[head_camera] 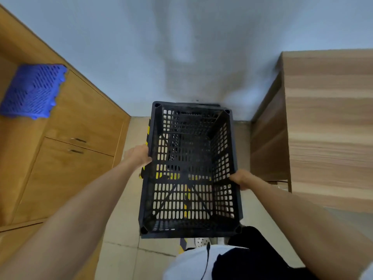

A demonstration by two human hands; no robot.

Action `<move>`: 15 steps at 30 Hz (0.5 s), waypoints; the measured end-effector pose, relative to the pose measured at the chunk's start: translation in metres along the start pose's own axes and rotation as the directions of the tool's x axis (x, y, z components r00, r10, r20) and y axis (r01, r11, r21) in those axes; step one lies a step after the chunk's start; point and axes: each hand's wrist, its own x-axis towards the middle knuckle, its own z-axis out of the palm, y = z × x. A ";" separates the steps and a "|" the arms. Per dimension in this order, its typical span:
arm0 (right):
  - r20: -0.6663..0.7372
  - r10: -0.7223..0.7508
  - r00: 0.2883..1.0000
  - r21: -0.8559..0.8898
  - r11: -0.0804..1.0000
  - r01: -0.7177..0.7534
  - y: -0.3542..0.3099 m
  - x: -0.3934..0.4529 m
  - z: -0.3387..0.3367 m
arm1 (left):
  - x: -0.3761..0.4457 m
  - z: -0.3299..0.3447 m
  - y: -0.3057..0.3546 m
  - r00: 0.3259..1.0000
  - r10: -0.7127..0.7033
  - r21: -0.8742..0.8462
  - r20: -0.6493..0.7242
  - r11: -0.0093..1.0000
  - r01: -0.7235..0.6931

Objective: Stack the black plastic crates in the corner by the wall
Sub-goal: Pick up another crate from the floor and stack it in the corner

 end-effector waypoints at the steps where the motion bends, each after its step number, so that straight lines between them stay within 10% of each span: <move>1: 0.004 0.006 1.000 -0.012 1.000 -0.005 -0.016 -0.003 -0.010 | 0.012 -0.009 0.004 1.000 -0.002 -0.004 0.001 1.000 0.002; 15: -0.257 0.035 0.966 -0.121 0.990 -0.068 -0.131 0.018 -0.073 | 0.164 -0.061 0.032 0.992 0.121 -0.018 0.048 0.993 -0.120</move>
